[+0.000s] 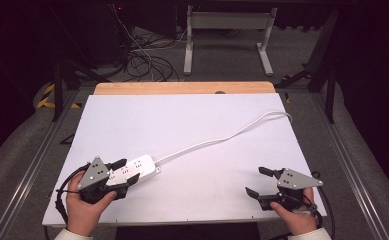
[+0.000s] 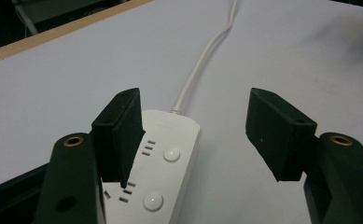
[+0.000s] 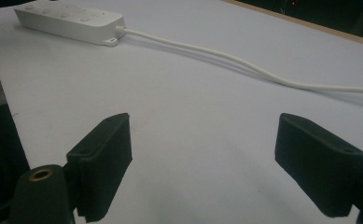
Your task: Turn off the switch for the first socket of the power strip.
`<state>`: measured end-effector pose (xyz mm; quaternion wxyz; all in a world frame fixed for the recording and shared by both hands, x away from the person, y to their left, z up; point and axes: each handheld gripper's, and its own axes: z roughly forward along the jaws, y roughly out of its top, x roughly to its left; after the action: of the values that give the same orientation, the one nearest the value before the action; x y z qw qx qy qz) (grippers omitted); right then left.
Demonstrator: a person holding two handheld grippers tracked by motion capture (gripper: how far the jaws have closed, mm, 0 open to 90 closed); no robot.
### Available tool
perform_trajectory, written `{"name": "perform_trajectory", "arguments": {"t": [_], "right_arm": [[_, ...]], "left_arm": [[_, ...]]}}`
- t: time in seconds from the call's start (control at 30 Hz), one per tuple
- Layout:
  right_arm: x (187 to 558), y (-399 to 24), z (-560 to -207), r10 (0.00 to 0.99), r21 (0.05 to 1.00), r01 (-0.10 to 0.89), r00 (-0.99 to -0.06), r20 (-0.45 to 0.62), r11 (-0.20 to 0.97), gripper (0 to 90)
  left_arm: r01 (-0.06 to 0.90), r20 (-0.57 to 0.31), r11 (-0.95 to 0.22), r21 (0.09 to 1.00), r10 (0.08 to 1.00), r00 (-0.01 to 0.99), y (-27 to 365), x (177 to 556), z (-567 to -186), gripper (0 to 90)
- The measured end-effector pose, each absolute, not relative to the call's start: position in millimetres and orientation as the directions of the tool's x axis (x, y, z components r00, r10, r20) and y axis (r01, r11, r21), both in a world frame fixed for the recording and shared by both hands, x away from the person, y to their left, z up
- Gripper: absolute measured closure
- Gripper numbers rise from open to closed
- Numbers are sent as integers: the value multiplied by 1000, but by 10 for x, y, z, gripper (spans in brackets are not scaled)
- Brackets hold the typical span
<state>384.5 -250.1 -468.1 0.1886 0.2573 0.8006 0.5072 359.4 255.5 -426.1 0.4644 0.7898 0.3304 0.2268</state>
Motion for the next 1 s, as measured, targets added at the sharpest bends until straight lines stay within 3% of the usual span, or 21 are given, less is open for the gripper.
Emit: {"name": "perform_trajectory", "arguments": {"t": [1.0], "right_arm": [[3848,-2497,-4694,594,909,218,-804,-40,356,186]], "left_arm": [[321,85,-420,849,708,701,2268,3956,-4166,392]]}}
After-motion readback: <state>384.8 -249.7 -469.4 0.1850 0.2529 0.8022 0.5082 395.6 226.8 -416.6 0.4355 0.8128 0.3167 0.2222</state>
